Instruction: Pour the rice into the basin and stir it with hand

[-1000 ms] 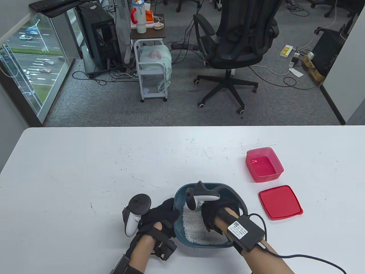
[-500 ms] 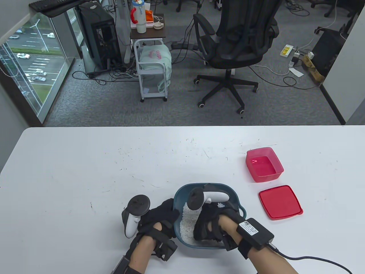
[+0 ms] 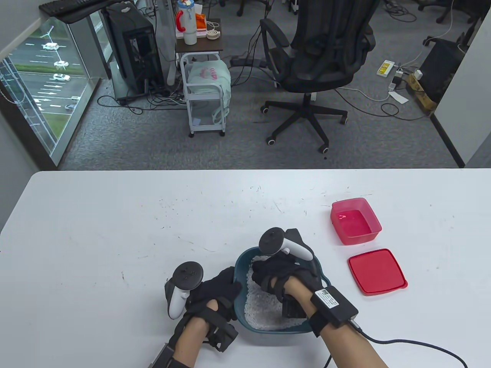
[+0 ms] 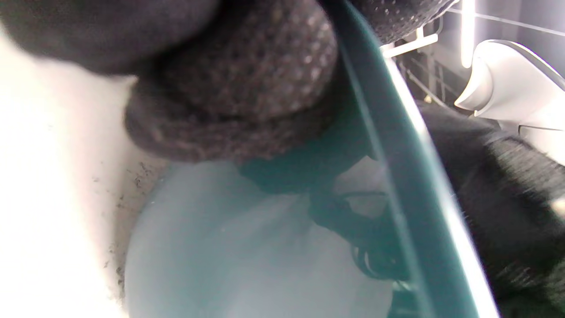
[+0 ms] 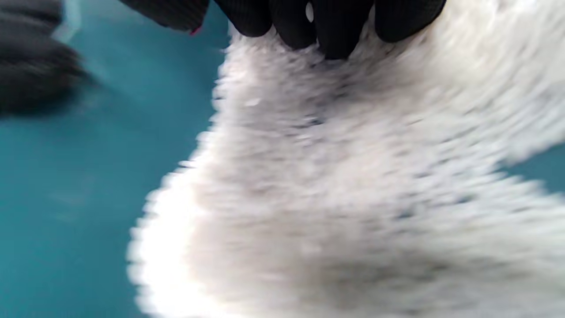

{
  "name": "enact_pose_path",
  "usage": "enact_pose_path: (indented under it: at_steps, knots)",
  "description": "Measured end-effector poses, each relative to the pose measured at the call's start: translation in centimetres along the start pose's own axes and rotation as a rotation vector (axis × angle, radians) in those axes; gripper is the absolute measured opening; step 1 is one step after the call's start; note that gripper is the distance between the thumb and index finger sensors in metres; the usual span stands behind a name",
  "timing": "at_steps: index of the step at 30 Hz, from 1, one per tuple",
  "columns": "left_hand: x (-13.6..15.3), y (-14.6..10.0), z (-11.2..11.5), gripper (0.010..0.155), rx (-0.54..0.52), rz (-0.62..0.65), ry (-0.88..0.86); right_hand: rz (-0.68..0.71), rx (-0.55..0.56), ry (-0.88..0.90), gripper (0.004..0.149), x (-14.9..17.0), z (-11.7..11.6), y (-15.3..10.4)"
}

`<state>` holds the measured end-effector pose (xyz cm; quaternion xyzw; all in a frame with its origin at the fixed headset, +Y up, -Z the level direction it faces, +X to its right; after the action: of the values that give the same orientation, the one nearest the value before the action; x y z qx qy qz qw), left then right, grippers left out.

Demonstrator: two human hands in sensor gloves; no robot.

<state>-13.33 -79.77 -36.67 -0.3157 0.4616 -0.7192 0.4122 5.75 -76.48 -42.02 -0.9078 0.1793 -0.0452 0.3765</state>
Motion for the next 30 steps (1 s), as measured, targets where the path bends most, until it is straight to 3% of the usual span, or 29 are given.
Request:
enact_pose_path:
  at_steps: [5, 11, 15, 21, 25, 30]
  knots:
    - [0.0, -0.1, 0.0, 0.068, -0.007, -0.007, 0.001, -0.236, -0.045, -0.340, 0.063, 1.0, -0.9, -0.8]
    - [0.0, -0.2, 0.0, 0.068, -0.015, -0.023, -0.020, -0.211, -0.218, -0.440, 0.061, 0.4, -4.2, -2.3]
    - [0.0, -0.2, 0.0, 0.067, -0.021, -0.028, -0.019, 0.033, -0.372, -0.190, 0.060, -0.7, -5.6, -2.9]
    - [0.0, -0.1, 0.1, 0.068, -0.011, -0.016, -0.010, 0.265, -0.469, 0.141, 0.063, -1.9, -5.3, -2.0]
    - [-0.1, -0.1, 0.1, 0.068, -0.007, -0.005, 0.001, 0.262, -0.397, 0.262, 0.066, -2.1, -3.6, -0.6]
    - [-0.2, -0.1, 0.1, 0.068, -0.015, -0.002, 0.019, 0.170, -0.159, 0.254, 0.064, -1.4, -0.8, 0.6]
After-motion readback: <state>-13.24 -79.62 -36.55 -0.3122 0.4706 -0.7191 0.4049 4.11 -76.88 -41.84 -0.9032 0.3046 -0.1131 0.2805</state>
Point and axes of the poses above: the tracker on the back of each hand, its own x axis roughly to the little-finger side, its own y axis roughly from the wrist to the fingertips, z = x × y, the point moved 3 cm from there along y, roughly from the wrist to the fingertips, and after that the axes turned 6 degrees about y, right-handed, at the moved point
